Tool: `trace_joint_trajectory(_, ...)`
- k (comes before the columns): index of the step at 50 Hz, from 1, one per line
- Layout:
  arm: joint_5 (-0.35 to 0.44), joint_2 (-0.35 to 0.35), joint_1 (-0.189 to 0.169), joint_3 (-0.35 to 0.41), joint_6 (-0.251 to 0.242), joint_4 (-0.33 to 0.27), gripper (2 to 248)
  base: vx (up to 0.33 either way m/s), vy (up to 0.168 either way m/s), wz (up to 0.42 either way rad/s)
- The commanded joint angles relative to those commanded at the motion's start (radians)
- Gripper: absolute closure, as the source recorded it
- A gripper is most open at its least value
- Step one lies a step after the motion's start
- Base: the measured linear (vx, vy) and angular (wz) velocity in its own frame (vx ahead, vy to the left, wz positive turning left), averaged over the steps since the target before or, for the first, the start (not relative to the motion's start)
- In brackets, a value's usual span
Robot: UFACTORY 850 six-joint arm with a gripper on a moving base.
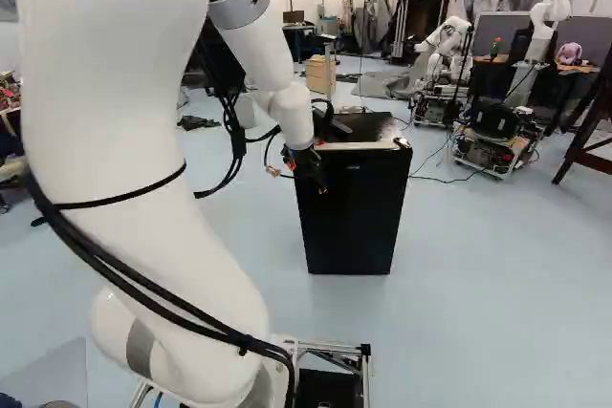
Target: Grab a drink from the fridge
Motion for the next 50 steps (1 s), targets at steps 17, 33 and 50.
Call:
trace_joint_trajectory(17,0.151,0.045,0.004,0.075,0.0,-0.117,3,0.0,0.0,0.0)
trace_joint_trajectory(33,0.288,0.007,0.005,0.082,0.0,-0.253,3,0.0,0.0,0.0)
trace_joint_trajectory(50,0.426,-0.052,0.005,0.066,0.0,-0.403,3,0.0,0.0,0.0)
